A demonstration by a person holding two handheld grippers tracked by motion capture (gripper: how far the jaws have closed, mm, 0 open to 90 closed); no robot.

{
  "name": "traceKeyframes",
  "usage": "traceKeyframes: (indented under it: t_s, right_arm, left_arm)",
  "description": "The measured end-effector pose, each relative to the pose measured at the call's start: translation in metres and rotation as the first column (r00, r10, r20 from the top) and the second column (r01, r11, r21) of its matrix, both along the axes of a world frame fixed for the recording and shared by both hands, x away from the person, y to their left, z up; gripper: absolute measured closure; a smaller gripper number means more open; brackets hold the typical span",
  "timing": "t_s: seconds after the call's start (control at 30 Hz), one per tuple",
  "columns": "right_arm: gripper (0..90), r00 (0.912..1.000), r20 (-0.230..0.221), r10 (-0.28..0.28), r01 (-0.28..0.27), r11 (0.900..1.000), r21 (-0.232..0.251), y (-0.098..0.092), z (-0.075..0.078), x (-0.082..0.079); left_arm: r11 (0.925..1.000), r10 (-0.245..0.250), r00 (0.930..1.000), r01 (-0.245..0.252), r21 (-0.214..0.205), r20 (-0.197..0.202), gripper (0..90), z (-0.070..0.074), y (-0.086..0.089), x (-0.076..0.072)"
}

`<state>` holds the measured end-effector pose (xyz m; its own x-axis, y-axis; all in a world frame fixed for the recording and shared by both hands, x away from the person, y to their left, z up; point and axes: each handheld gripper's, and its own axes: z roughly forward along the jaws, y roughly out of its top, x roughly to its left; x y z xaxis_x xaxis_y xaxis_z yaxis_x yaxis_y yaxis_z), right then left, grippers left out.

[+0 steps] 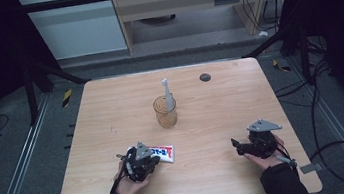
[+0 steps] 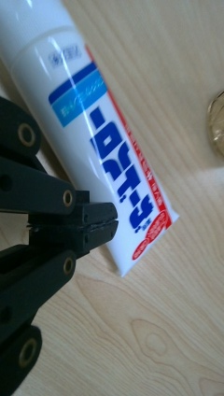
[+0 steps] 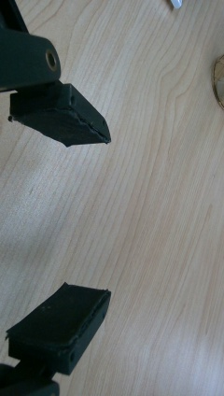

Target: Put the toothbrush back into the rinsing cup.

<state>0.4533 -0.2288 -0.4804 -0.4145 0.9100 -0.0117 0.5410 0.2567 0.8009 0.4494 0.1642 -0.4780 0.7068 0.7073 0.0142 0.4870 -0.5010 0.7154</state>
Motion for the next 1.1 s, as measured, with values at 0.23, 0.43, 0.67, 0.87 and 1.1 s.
traceKeyframes:
  t_s: [0.23,0.43,0.67,0.87,1.1]
  right_arm:
    - [20.4,1.0,0.0,-0.001,0.001,1.0,0.0,0.0,0.0,0.0]
    - [20.3,1.0,-0.001,-0.001,0.001,1.0,-0.001,0.001,0.0,0.001]
    - [20.4,1.0,-0.004,0.0,0.0,1.0,-0.005,0.001,-0.001,0.002]
    - [20.4,1.0,-0.004,0.002,-0.002,0.9999,-0.011,0.002,-0.002,0.002]
    - [20.3,1.0,-0.005,0.004,-0.004,0.9999,-0.011,0.001,-0.002,0.001]
  left_arm:
    - [0.9983,0.055,0.9972,-0.054,-0.02,0.051,89.6,0.023,0.022,0.014]
    - [0.9926,0.12,0.9908,-0.119,-0.027,0.062,89.6,0.038,0.041,0.037]
    - [0.9881,0.153,0.9873,-0.154,0.008,0.043,89.5,0.03,0.047,0.062]
    - [0.9893,0.138,0.9904,-0.138,0.045,0.01,89.6,0.021,0.046,0.068]
    - [0.9892,0.129,0.9915,-0.128,0.071,-0.015,89.6,0.016,0.045,0.067]
